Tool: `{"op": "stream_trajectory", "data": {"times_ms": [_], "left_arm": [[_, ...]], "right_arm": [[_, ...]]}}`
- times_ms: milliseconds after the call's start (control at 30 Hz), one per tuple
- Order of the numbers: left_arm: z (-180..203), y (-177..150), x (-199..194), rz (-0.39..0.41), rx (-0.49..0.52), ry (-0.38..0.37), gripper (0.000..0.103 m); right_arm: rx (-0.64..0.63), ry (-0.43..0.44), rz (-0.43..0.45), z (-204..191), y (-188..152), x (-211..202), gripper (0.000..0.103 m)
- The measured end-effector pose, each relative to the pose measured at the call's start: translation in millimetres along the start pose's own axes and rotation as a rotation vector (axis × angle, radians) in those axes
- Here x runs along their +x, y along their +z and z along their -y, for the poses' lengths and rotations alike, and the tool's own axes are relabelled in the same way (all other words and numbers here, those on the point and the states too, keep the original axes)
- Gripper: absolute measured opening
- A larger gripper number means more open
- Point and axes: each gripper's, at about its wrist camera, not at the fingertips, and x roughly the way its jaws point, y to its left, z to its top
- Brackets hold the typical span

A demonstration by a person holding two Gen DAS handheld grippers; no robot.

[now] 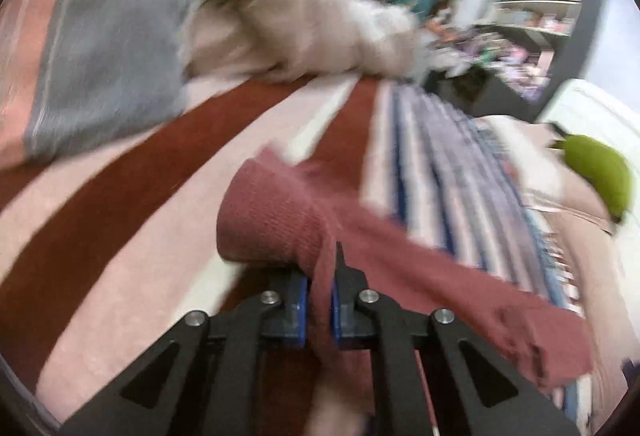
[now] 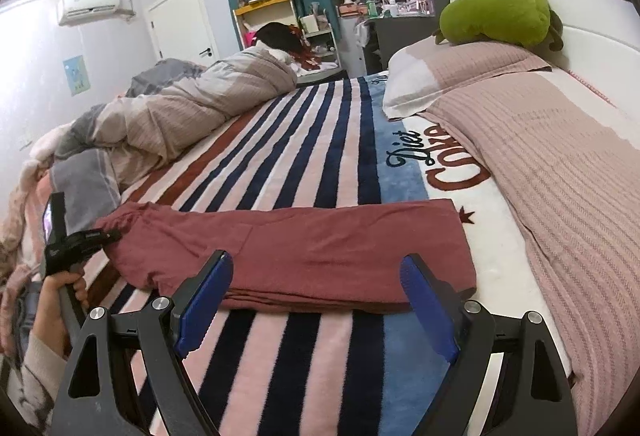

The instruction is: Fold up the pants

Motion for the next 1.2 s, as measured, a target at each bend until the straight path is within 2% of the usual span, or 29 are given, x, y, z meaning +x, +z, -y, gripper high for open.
{"op": "stream_trajectory", "data": {"times_ms": [133,300,367,467,567,600,633,667,700,733,767,800,867,900,967,1033,1067,1133,1200], "left_arm": [[68.5,3.6,-39.5,0.063,0.13,-0.149,0.006],[180.1,7.0,-56.5,0.053,0.271,-0.345,0.005],[219.6,2.8,-57.0,0.039,0.318,-0.399,0.005],[268.1,-16.8,-41.8,-0.055,0.351,-0.469,0.005],[297.6,-51.2,-11.6,-0.185,0.407,-0.467,0.005],[302.0,-65.8,2.5,-0.251,0.438,-0.457,0.008],[304.6,-75.0,10.8,-0.298,0.461,-0.444,0.01],[304.8,-81.5,15.7,-0.334,0.482,-0.431,0.018],[301.4,-82.8,14.6,-0.349,0.503,-0.422,0.036],[297.9,-80.2,7.6,-0.34,0.514,-0.425,0.048],[289.6,-70.9,-6.7,-0.299,0.518,-0.446,0.068],[281.9,-61.3,-18.4,-0.264,0.512,-0.467,0.074],[262.6,-37.9,-40.7,-0.194,0.477,-0.489,0.076],[247.5,-23.5,-50.5,-0.152,0.45,-0.471,0.08],[219.1,-5.2,-57.5,-0.079,0.406,-0.398,0.081],[186.1,5.3,-52.7,-0.028,0.355,-0.286,0.081],[169.4,7.7,-44.4,-0.017,0.339,-0.216,0.081],[147.3,7.5,-23.6,-0.046,0.334,-0.104,0.081],[129.5,10.3,-3.8,-0.077,0.301,-0.048,0.081]], "right_arm": [[0.013,0.014,0.032,1.9,5.2,-12.0,0.083],[0.064,0.029,0.067,17.6,11.8,-27.0,0.083],[0.091,0.018,0.082,27.8,14.6,-32.6,0.083],[0.123,-0.018,0.099,41.8,17.6,-41.0,0.083],[0.165,-0.031,0.094,54.2,18.8,-43.7,0.083],[0.179,-0.028,0.087,57.5,18.5,-42.9,0.083],[0.192,-0.022,0.077,60.4,17.7,-41.3,0.083],[0.196,-0.02,0.071,61.3,17.5,-40.1,0.083],[0.196,-0.021,0.067,62.1,17.1,-39.3,0.083],[0.19,-0.026,0.06,61.5,16.8,-37.8,0.083],[0.183,-0.031,0.055,60.5,16.6,-36.7,0.083],[0.177,-0.035,0.051,59.8,15.9,-36.1,0.083],[0.17,-0.043,0.036,58.0,15.0,-31.4,0.083],[0.171,-0.045,0.028,57.3,14.0,-28.7,0.083],[0.173,-0.043,0.005,55.6,10.6,-20.3,0.083],[0.176,-0.033,-0.019,53.6,6.4,-11.0,0.083],[0.181,-0.026,-0.026,52.7,4.6,-7.3,0.083],[0.194,-0.005,-0.038,46.3,0.3,2.0,0.083],[0.182,0.011,-0.05,37.4,-1.5,11.5,0.083]]}}
